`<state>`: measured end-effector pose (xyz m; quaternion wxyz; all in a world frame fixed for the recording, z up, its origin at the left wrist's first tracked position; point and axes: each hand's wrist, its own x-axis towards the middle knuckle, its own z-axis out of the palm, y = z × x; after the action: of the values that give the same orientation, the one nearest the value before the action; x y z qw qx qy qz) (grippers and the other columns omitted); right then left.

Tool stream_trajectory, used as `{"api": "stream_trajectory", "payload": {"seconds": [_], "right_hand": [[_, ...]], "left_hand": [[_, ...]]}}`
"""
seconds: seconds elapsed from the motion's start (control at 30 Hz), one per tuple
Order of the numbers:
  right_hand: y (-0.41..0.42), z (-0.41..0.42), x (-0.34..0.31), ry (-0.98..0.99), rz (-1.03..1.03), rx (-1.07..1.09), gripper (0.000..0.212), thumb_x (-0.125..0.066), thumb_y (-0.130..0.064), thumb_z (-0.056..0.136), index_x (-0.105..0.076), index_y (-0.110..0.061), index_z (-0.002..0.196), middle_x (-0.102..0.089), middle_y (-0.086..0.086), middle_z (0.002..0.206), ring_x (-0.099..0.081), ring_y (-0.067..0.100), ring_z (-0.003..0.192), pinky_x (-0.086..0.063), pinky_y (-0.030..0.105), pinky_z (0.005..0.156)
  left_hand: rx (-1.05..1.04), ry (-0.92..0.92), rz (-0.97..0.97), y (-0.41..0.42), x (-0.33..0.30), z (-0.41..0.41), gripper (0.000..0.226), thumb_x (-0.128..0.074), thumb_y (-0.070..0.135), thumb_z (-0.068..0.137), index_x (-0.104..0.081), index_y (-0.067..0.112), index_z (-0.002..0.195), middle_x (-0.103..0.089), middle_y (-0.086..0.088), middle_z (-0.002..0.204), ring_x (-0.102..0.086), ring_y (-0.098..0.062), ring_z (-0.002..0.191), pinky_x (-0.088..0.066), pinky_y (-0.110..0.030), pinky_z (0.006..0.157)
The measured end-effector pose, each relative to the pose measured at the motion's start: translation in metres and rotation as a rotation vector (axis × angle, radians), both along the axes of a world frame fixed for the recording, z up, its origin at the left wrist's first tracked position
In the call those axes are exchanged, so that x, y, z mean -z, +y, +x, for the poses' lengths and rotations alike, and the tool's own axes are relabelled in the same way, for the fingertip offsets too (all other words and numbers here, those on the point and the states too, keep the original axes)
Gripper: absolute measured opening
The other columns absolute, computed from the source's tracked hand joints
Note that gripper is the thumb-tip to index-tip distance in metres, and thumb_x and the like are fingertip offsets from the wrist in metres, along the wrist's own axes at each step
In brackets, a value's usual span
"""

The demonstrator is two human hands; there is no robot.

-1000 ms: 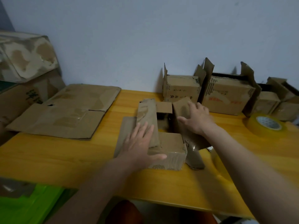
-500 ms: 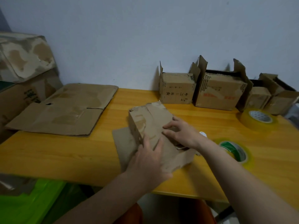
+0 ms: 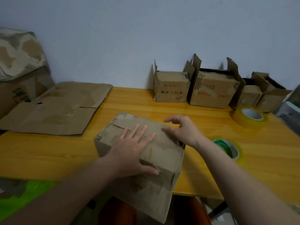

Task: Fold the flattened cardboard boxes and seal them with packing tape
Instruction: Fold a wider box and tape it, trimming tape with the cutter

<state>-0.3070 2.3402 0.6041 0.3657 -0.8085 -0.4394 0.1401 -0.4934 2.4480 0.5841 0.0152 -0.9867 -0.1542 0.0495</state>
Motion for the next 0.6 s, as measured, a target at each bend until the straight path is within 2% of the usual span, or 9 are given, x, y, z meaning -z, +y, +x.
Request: {"api": "stream_trajectory", "payload": {"seconds": [0.1,0.17,0.27,0.33,0.47,0.57,0.6], "right_hand": [[-0.012,0.013,0.007,0.117,-0.035,0.094,0.034,-0.058,-0.016,0.094,-0.058,-0.019,0.128,-0.056,0.001,0.129,-0.052,0.016,0.117,-0.045,0.034,0.1],[-0.019,0.016,0.013,0.214,0.014,0.121,0.032,-0.052,-0.011,0.097,-0.059,-0.018,0.127,-0.058,0.001,0.124,-0.053,0.016,0.115,-0.046,0.031,0.097],[-0.024,0.019,0.015,0.431,0.156,0.22,0.031,-0.045,-0.01,0.1,-0.058,-0.017,0.127,-0.058,0.003,0.122,-0.054,0.019,0.111,-0.049,0.033,0.093],[-0.024,0.023,0.016,0.538,0.214,0.305,0.034,-0.041,-0.011,0.101,-0.052,-0.016,0.134,-0.055,0.005,0.126,-0.054,0.022,0.11,-0.05,0.036,0.091],[-0.023,0.03,0.02,0.54,0.208,0.394,0.041,-0.035,-0.013,0.103,-0.039,-0.02,0.143,-0.048,0.003,0.133,-0.051,0.021,0.115,-0.048,0.037,0.094],[-0.026,0.038,0.016,0.57,0.211,0.37,0.04,-0.037,-0.012,0.103,-0.043,-0.02,0.141,-0.051,0.002,0.127,-0.054,0.017,0.105,-0.05,0.027,0.077],[-0.027,0.042,0.015,0.594,0.219,0.36,0.04,-0.038,-0.01,0.102,-0.044,-0.019,0.14,-0.052,0.003,0.128,-0.054,0.017,0.104,-0.05,0.027,0.076]], "left_hand": [[-0.124,-0.044,0.008,-0.014,0.003,0.011,0.119,-0.02,0.097,0.059,0.017,0.031,0.151,0.02,-0.006,0.16,0.018,-0.025,0.147,0.005,-0.049,0.12],[-0.179,-0.059,0.003,-0.023,0.004,0.021,0.12,-0.021,0.096,0.062,0.014,0.025,0.152,0.019,-0.009,0.16,0.017,-0.027,0.147,0.004,-0.048,0.12],[-0.165,-0.102,-0.005,-0.037,0.006,0.038,0.114,-0.022,0.092,0.07,0.01,0.021,0.154,0.015,-0.003,0.161,0.015,-0.024,0.148,0.005,-0.046,0.121],[-0.128,-0.117,-0.012,-0.042,0.007,0.049,0.105,-0.019,0.089,0.074,0.01,0.027,0.153,0.012,0.002,0.162,0.014,-0.023,0.148,0.004,-0.046,0.121],[-0.12,-0.11,-0.005,-0.046,0.009,0.066,0.095,-0.017,0.088,0.076,0.009,0.036,0.152,0.011,0.005,0.161,0.013,-0.027,0.148,0.001,-0.049,0.12],[-0.056,-0.123,-0.016,-0.05,0.008,0.076,0.09,-0.019,0.082,0.082,0.005,0.033,0.153,0.007,0.011,0.161,0.011,-0.02,0.149,0.001,-0.048,0.121],[-0.025,-0.13,-0.021,-0.05,0.008,0.078,0.087,-0.021,0.08,0.084,0.003,0.032,0.153,0.005,0.012,0.161,0.01,-0.018,0.149,0.001,-0.047,0.121]]}}
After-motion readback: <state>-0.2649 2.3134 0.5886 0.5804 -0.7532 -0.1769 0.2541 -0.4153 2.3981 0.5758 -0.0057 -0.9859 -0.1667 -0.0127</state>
